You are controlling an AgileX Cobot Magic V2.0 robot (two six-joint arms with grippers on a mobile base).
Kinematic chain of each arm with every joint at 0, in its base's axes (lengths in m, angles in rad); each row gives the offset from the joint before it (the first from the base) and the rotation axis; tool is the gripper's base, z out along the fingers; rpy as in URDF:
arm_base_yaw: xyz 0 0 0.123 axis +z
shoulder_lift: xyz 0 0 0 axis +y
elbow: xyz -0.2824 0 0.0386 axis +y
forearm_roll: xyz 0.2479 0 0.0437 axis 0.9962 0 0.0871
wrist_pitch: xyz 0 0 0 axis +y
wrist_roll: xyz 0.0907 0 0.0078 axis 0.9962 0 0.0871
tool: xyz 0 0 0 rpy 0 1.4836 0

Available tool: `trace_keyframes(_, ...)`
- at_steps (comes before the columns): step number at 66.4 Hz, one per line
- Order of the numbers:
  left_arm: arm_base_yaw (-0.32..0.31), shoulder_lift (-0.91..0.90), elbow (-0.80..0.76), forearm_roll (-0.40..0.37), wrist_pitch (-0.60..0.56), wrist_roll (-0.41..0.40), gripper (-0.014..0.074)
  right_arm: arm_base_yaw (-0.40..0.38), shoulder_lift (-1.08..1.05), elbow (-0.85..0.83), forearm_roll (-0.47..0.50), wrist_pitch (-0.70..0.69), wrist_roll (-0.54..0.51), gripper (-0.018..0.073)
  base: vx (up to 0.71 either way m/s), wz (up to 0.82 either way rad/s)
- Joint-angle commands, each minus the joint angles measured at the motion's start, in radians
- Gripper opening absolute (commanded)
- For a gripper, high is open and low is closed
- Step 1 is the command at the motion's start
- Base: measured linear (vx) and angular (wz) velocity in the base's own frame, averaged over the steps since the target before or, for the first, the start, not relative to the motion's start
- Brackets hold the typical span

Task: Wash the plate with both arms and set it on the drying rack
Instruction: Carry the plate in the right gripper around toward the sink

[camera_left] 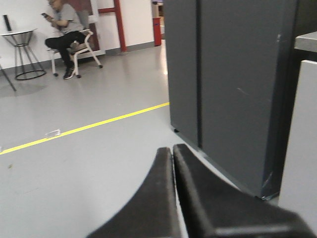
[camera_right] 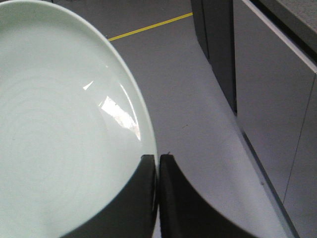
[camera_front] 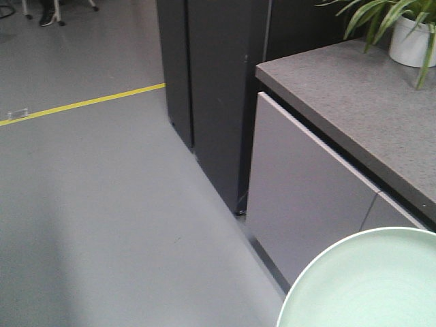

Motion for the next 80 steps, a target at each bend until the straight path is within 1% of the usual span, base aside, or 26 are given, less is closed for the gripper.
trace_keyframes(1,-0.008,-0.014,-0.026,0.0,-0.075,-0.007,-0.0006,-0.004,0.017,-0.023,0.009,-0.074,-0.001,-0.0001,0.08,-0.32)
trace_keyframes(80,-0.008,-0.014,-0.026,0.0,-0.075,-0.007,-0.0006,-0.004,0.017,-0.023,0.009,-0.074,-0.001,-0.0001,0.07,-0.27)
